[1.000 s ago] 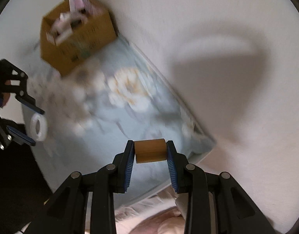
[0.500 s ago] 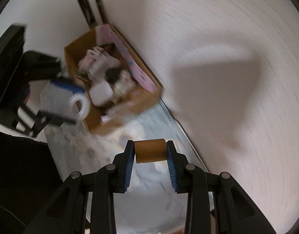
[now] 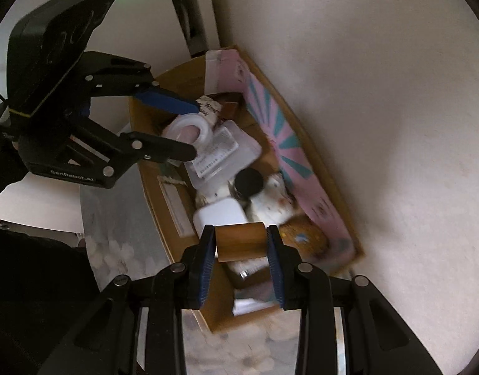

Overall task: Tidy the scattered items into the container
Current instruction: 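Carry the tape roll and wooden cylinder into the box and release them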

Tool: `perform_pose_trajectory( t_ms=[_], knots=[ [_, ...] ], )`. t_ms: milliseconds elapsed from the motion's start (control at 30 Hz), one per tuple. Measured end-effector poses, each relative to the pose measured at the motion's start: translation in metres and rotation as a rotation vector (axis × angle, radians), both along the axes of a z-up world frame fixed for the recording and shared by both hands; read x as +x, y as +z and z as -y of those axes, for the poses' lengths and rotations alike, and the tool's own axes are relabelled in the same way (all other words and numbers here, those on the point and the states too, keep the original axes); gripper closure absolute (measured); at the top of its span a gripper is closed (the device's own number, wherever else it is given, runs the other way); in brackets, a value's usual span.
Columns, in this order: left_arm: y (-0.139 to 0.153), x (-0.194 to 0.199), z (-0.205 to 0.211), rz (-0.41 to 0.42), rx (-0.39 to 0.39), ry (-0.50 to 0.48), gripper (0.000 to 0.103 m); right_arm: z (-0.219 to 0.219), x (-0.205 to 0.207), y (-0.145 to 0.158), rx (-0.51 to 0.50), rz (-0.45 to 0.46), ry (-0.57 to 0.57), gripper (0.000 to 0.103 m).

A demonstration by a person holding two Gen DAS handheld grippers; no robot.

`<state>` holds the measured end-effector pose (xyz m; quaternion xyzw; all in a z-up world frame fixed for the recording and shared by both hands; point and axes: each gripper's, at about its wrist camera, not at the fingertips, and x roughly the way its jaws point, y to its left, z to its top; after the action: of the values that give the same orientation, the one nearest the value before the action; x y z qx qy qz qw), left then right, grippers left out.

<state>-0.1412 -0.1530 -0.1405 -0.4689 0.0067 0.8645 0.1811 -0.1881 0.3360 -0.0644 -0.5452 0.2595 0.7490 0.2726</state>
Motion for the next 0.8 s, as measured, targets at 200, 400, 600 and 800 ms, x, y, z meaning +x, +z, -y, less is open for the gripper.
perform_pose_trajectory(
  t_ms=[200,400,600,800],
  knots=[
    [-0.012,-0.002,0.007,0.009,0.000,0.003,0.064,-0.003,-0.014,-0.007,-0.009,0.014,0.007,0.073],
    [-0.017,-0.002,0.006,0.014,-0.013,-0.017,0.063,-0.010,-0.020,-0.014,-0.019,0.003,-0.015,0.073],
    [-0.013,-0.005,0.011,0.055,0.043,0.024,0.000,-0.008,-0.021,-0.017,-0.015,0.011,-0.055,0.034],
    [-0.009,-0.003,0.012,0.040,0.017,0.037,0.000,0.000,-0.019,-0.018,0.003,0.060,-0.050,0.034]
  ],
)
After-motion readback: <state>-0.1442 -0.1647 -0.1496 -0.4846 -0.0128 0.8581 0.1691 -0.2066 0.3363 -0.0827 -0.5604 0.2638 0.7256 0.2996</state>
